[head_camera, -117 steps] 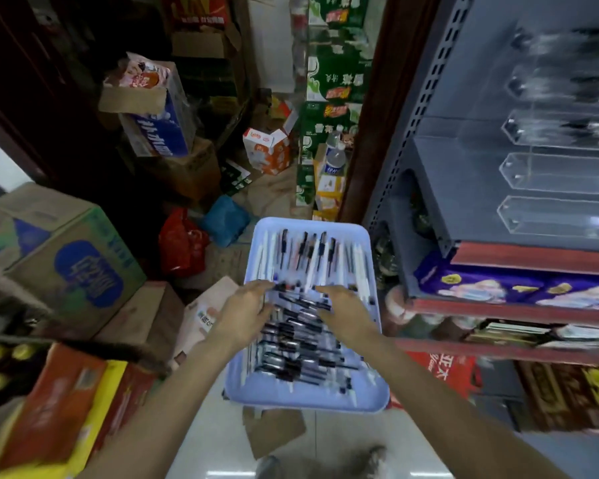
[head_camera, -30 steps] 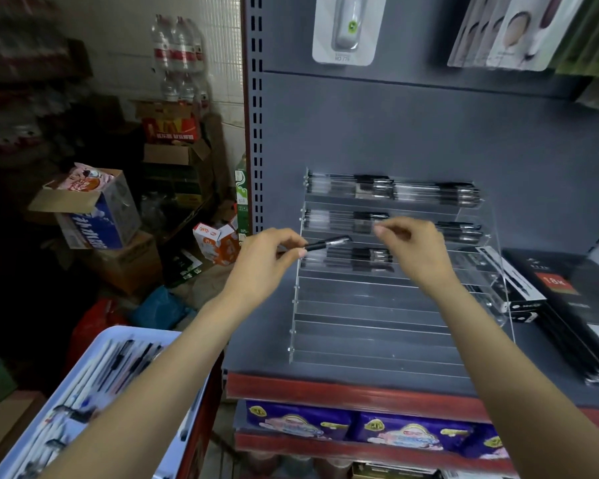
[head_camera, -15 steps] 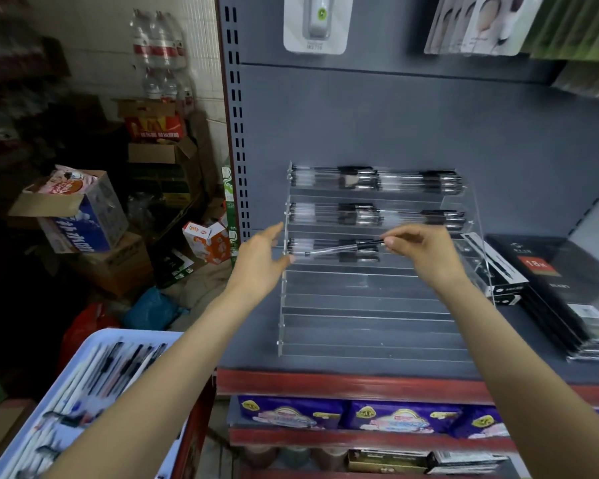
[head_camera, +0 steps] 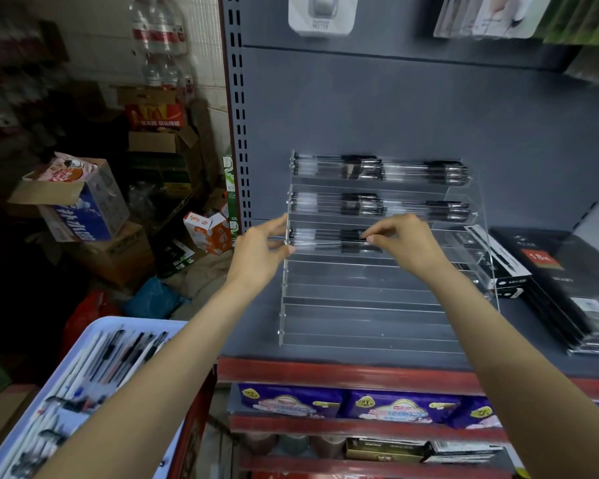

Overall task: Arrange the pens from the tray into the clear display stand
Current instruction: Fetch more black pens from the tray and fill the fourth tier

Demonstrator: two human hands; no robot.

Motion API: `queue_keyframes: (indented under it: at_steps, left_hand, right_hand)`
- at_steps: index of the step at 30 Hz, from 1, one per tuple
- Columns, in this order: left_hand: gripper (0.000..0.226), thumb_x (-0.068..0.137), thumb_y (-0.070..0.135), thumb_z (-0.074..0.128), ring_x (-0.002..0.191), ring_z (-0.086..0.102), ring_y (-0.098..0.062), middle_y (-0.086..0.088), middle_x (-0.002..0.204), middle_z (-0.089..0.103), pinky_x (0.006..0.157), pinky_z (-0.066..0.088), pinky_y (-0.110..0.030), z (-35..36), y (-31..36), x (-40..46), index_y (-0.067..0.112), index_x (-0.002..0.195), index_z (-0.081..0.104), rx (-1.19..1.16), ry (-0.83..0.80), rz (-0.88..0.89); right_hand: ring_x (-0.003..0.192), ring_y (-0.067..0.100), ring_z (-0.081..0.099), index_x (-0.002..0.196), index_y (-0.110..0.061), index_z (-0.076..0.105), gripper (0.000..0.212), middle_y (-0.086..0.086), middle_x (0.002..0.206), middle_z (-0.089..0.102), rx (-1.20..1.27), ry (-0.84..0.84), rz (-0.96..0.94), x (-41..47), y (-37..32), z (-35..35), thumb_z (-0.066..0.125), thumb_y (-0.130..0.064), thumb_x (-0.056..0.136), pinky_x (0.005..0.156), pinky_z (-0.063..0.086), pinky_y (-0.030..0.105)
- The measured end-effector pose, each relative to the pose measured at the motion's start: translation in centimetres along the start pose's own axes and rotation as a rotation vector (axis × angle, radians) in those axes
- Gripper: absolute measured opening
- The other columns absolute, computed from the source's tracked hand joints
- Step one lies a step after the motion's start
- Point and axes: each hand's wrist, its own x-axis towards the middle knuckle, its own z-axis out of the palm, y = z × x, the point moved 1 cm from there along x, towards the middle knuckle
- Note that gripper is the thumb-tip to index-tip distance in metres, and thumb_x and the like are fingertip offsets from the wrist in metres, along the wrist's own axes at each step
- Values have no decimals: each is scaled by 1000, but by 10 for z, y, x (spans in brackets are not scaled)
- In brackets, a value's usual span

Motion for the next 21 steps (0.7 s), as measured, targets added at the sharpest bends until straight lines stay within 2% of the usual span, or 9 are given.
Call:
queue_keyframes:
  at_steps: [2, 5, 10, 14, 18, 21]
  left_hand:
    - [61, 84, 7, 66, 109, 60, -12, 0, 130, 58, 93, 41, -21, 0, 1, -1, 22, 139, 43, 5, 3, 4]
    - [61, 84, 8, 66, 105, 60, -9, 0, 130, 58, 95, 40, -22, -1, 1, -1, 22, 139, 44, 3, 2, 7]
    - [61, 84, 7, 66, 94, 57, -2, 1, 131, 57, 93, 39, -19, 0, 2, -1, 23, 139, 43, 7, 8, 0]
    - [61, 85, 7, 65, 94, 57, -2, 0, 132, 56, 91, 38, -17, 0, 1, -1, 23, 139, 42, 2, 3, 2]
    - [61, 85, 7, 65, 97, 58, -5, -1, 132, 56, 95, 40, -21, -1, 2, -1, 22, 140, 42, 9, -5, 1]
    - [51, 87, 10, 64, 94, 59, -6, 0, 127, 60, 93, 44, -23, -4, 3, -3, 19, 135, 48, 32, -2, 9]
  right_hand:
    - [91, 12, 57, 100, -10, 73, 17, 6, 104, 68, -57, 3, -33, -1, -1, 0, 60, -13, 90, 75, 37, 14]
    - [102, 20, 57, 101, -12, 73, 18, 7, 106, 66, -120, 55, -112, -5, 3, 3, 60, -15, 90, 81, 35, 17]
    - [98, 20, 59, 106, -12, 71, 20, 7, 105, 65, -137, 40, -136, -10, 10, 8, 62, -16, 88, 83, 37, 17]
    - [98, 21, 59, 107, -12, 71, 21, 9, 106, 65, -160, -13, -147, -7, 8, 4, 62, -14, 88, 84, 37, 17]
    - [93, 15, 56, 109, -13, 70, 23, 6, 109, 62, -179, -86, -142, -7, 4, 0, 62, -18, 89, 85, 37, 17]
    - [87, 9, 51, 111, -13, 69, 24, 6, 110, 62, -149, 5, -134, -7, -2, 2, 62, -19, 89, 81, 35, 13]
